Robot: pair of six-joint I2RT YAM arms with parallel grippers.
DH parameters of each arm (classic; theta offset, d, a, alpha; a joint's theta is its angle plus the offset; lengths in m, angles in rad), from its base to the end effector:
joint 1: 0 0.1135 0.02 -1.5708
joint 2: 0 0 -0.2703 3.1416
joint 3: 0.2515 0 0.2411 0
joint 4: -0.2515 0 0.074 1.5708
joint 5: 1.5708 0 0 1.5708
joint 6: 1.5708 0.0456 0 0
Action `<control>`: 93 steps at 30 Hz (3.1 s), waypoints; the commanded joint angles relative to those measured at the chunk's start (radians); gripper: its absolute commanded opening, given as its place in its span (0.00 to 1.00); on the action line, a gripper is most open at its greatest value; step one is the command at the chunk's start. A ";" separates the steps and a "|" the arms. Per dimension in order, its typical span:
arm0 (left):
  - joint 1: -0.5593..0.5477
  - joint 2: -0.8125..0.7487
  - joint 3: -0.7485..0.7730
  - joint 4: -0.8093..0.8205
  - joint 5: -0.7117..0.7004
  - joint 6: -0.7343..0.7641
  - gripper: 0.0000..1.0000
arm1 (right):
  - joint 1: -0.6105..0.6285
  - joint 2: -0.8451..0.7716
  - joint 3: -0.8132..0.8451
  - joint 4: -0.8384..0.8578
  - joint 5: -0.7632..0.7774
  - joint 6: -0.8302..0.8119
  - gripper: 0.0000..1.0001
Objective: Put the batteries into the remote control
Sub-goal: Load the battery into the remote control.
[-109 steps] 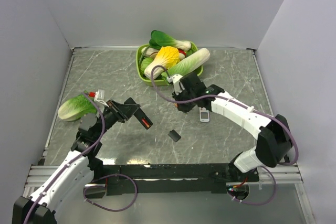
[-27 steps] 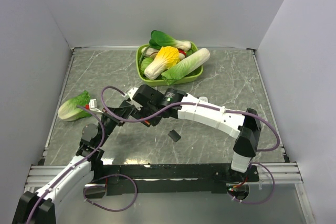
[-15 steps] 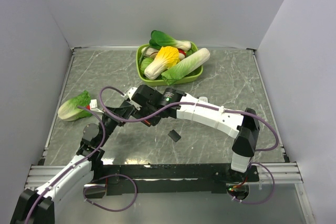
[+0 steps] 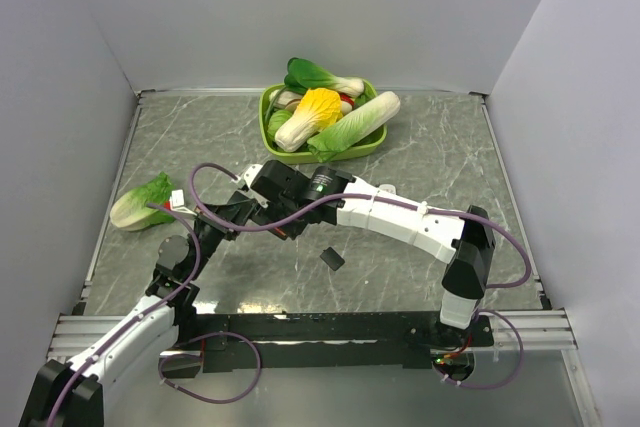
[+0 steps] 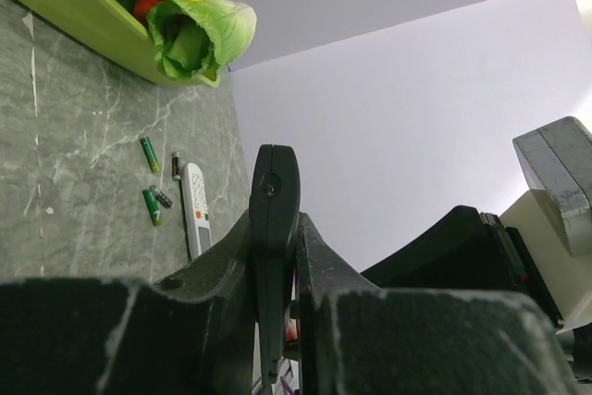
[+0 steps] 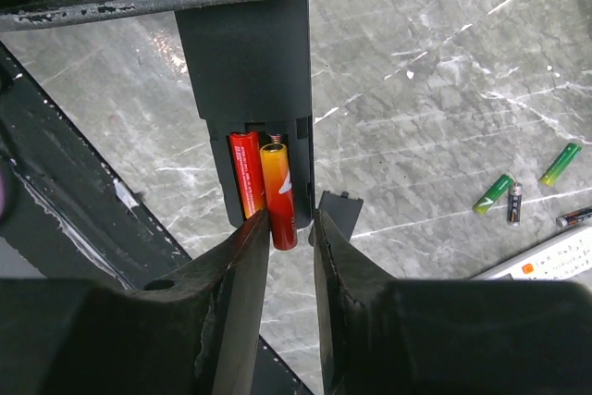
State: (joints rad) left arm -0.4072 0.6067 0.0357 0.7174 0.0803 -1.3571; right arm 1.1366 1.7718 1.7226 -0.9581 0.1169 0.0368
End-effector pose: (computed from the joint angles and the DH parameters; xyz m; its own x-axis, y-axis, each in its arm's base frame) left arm 0.1317 -0.0608 0.2093 -0.4286 -0.8760 -0.2212 0.2301 0.1310 -0.9643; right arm 0.1621 0.3369 0.3260 -0.3876 -0.7490 -0.5374 -0.8611 0.5022 -0.0789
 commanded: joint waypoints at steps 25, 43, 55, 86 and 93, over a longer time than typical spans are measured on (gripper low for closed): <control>-0.005 0.033 -0.072 0.136 0.030 -0.142 0.01 | 0.003 -0.198 -0.090 0.160 -0.097 -0.037 0.61; -0.005 -0.002 0.006 0.010 0.114 -0.165 0.01 | -0.241 -0.657 -0.692 0.760 -0.687 -0.113 0.52; -0.005 -0.012 0.061 -0.059 0.156 -0.154 0.01 | -0.245 -0.638 -0.796 0.889 -0.804 -0.276 0.37; -0.005 -0.027 0.110 -0.073 0.207 -0.137 0.01 | -0.253 -0.574 -0.813 0.860 -0.846 -0.417 0.30; -0.005 -0.025 0.115 -0.068 0.213 -0.137 0.01 | -0.253 -0.558 -0.808 0.871 -0.839 -0.411 0.29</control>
State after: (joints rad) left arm -0.4091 0.5907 0.1009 0.6117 0.2722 -1.4952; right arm 0.8883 1.2018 0.9009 -0.1188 -0.7189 -0.3595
